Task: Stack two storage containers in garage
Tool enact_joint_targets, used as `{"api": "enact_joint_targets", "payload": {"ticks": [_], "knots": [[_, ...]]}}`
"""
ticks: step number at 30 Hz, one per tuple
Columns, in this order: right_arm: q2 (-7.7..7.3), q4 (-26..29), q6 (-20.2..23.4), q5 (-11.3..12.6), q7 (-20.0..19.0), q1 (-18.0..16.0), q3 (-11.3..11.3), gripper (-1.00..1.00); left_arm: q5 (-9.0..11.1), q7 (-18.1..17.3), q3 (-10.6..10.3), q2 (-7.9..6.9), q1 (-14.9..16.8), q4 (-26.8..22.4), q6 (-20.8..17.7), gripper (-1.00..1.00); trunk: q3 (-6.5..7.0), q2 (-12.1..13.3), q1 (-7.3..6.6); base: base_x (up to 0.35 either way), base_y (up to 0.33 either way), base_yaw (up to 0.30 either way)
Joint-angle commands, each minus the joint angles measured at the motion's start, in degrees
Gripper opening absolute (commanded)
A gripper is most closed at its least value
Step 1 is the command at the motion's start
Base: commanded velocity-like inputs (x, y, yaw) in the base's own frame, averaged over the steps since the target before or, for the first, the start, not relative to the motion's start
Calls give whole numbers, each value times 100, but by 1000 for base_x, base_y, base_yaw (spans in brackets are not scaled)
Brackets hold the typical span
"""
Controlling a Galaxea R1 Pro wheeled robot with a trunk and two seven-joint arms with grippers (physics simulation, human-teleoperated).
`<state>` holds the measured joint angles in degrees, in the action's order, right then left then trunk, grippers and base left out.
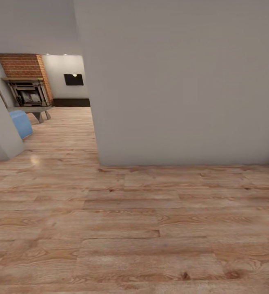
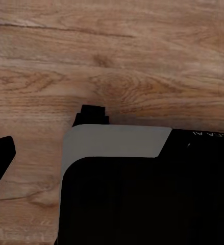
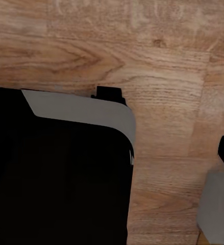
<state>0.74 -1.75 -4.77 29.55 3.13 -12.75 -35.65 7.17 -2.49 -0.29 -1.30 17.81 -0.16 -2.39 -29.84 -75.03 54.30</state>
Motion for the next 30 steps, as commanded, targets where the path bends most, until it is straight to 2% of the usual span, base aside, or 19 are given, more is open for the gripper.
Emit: {"api": "enact_joint_targets", "payload": {"ticks": [1,8,30], "knots": [[5,-18,-32,51,4,-7,-51,100,60,-24,-5,-1,3,-2,-25,100,-5,-3,3,320,0,257],[5,-18,-39,51,4,-6,-51,100,61,-24,-6,-1,3,-2,-25,100,-5,-3,3,320,0,169],[5,-18,-33,51,4,-8,-50,100,61,-24,-5,-1,3,-2,-25,100,-5,-3,3,320,0,4]]}}
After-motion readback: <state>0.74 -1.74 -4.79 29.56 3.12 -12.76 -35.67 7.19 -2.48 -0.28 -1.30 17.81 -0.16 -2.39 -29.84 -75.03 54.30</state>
